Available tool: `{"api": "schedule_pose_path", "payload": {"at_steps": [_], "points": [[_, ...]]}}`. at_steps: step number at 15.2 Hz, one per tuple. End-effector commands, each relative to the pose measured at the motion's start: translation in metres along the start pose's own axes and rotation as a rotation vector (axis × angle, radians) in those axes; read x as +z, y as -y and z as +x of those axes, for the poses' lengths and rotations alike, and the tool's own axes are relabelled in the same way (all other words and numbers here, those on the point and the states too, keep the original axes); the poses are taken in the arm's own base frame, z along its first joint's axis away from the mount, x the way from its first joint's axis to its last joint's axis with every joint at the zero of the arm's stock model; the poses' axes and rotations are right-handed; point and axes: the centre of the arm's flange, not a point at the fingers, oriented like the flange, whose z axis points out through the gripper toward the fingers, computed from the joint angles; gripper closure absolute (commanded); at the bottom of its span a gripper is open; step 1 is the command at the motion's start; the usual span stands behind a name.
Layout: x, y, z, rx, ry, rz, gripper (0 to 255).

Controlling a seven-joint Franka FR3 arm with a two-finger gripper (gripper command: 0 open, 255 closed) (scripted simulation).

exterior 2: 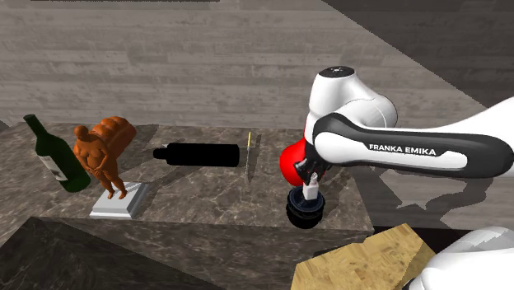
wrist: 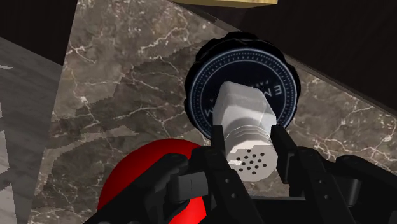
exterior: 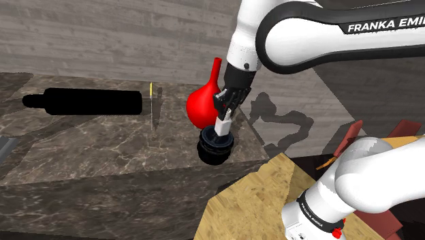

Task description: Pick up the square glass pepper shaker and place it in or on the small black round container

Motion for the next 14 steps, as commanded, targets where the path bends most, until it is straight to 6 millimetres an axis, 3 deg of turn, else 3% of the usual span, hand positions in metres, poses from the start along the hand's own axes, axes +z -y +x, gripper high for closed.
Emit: {"api": "schedule_pose_path", "payload": {"at_steps": [1, 9, 10, 14], "points": [[0.0121, 0.0008, -0.0013, 0.000, -0.001, 0.000, 255], [0.0121, 0.0008, -0.0013, 0.000, -0.001, 0.000, 255], [0.0120, 0.0008, -0.0013, 0.000, -0.001, 0.000, 0], [0.0121, 0.0008, -0.0015, 0.000, -0.001, 0.000, 0]]}}
